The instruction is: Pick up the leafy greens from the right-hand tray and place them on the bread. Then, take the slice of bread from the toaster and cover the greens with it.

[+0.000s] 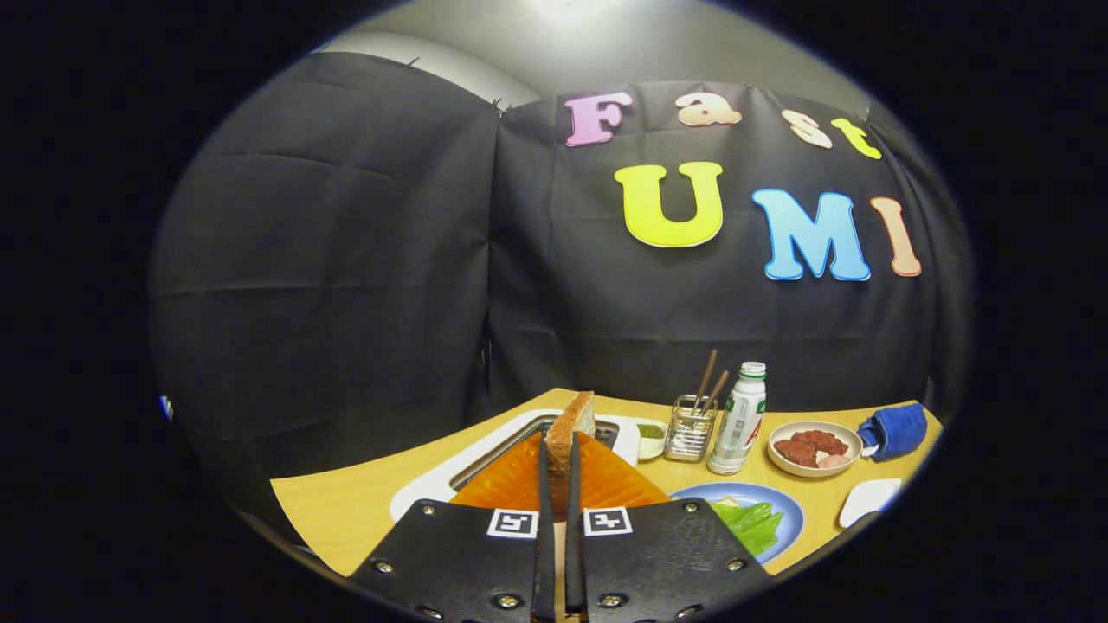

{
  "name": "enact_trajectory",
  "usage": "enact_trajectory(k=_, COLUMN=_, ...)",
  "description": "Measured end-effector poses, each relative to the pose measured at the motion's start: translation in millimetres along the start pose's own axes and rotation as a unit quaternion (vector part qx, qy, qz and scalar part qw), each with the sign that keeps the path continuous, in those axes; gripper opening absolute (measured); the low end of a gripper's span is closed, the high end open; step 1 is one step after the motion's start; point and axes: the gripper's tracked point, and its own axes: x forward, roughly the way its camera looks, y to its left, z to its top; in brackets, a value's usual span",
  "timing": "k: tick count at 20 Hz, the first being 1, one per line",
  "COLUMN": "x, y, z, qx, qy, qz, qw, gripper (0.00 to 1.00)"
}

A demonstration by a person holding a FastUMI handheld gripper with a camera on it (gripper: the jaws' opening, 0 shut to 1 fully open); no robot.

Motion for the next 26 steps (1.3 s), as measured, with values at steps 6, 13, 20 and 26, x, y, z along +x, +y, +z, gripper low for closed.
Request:
enact_trajectory(k=6, x=-15, y=-12, z=40, qx=0.017, qy=-0.032, qz=0.01, qw=0.999, gripper=0.05)
enact_trajectory(k=13, x=-52, y=-43, z=63, qx=-0.001, qy=-0.058, qz=-0.005, qw=0.998, gripper=0.05)
enact_trajectory(k=20, x=-70, y=-94, z=28, qx=0.016, qy=-0.014, qz=-0.041, qw=0.999, gripper=0.05)
enact_trajectory(k=26, x=-59, y=-128, z=-17, qx=0.024, qy=0.017, qz=-0.069, qw=0.997, gripper=0.05)
